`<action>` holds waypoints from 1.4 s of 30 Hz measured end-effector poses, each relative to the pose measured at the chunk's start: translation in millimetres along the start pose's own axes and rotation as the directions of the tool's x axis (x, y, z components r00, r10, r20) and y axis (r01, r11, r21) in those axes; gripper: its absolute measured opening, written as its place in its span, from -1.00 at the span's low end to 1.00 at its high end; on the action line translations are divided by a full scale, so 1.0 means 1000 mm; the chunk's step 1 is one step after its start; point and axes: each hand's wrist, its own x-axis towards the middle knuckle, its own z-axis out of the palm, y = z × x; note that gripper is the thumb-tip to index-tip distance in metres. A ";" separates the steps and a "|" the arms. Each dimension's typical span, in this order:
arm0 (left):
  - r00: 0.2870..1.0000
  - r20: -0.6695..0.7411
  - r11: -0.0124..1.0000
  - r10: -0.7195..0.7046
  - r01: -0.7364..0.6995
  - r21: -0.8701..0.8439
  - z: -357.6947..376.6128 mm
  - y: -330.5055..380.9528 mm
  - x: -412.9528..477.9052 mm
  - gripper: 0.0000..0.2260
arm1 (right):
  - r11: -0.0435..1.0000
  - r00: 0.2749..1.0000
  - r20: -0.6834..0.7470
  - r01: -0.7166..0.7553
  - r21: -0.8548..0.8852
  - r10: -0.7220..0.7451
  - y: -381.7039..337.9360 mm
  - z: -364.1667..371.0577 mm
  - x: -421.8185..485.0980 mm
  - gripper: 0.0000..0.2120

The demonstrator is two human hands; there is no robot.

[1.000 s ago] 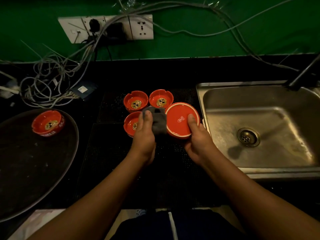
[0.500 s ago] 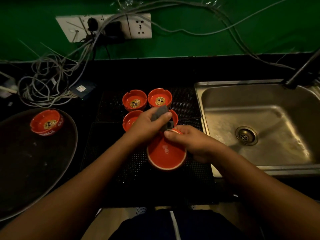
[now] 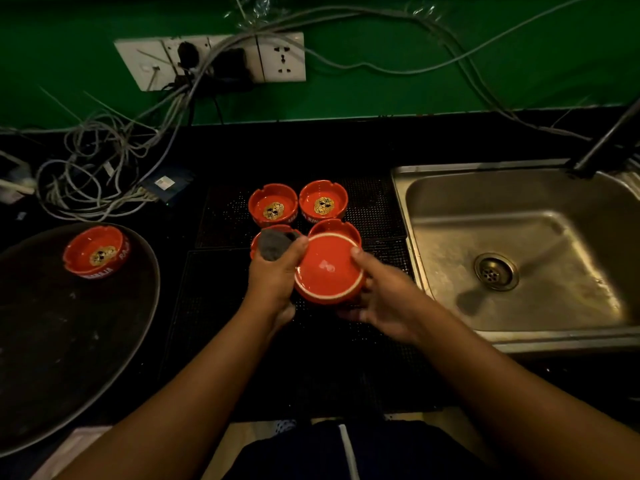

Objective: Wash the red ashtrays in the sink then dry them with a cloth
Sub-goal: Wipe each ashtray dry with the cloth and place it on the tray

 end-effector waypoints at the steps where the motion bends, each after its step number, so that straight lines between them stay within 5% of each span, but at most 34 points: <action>1: 0.998 -0.047 0.999 0.029 -0.031 -0.036 0.000 -0.003 0.000 -0.53 | 0.999 1.000 -0.008 0.027 0.020 -0.027 0.011 0.006 0.001 -0.62; 5: 0.978 0.016 0.964 0.208 -0.207 0.165 -0.002 -0.009 -0.009 -0.69 | 0.969 0.948 -0.197 0.245 -0.039 -0.248 0.028 0.026 0.011 -0.64; 7: 0.973 0.136 0.939 0.188 -0.219 0.267 -0.005 0.003 -0.009 -0.89 | 0.948 0.939 -0.170 0.272 -0.165 -0.300 0.016 0.022 0.012 -0.73; 15: 0.867 0.489 0.727 0.099 -0.398 0.559 -0.010 0.046 0.002 -0.89 | 0.878 0.976 0.195 0.173 -0.447 -0.094 -0.011 0.009 0.010 -0.70; 18: 0.813 0.581 0.745 -0.025 -0.373 0.553 -0.009 0.054 0.003 -0.85 | 0.900 0.974 0.223 0.122 -0.418 -0.028 -0.008 0.014 0.010 -0.79; 22: 0.846 0.523 0.851 -0.106 -0.195 0.487 -0.011 0.046 0.005 -0.78 | 0.948 0.993 0.115 0.052 -0.314 -0.017 -0.015 0.012 0.012 -0.64; 29: 0.992 0.122 0.984 0.034 -0.055 0.170 -0.006 0.016 0.006 -0.77 | 0.976 0.998 0.026 0.058 -0.211 -0.054 0.001 0.007 0.012 -0.60; 34: 0.937 0.349 0.829 0.028 -0.217 0.515 -0.005 0.028 0.004 -0.88 | 0.931 0.987 0.142 0.118 -0.344 -0.072 -0.004 0.003 0.008 -0.72; 38: 0.869 0.476 0.695 -0.136 -0.259 0.671 0.004 0.039 0.006 -0.69 | 0.835 0.952 0.305 0.155 -0.527 0.016 -0.009 -0.004 0.004 -0.82; 42: 0.890 0.352 0.886 -0.291 0.111 0.450 0.006 0.037 0.005 -0.65 | 0.681 0.943 0.332 0.262 -0.684 -0.030 -0.015 -0.017 0.001 -0.68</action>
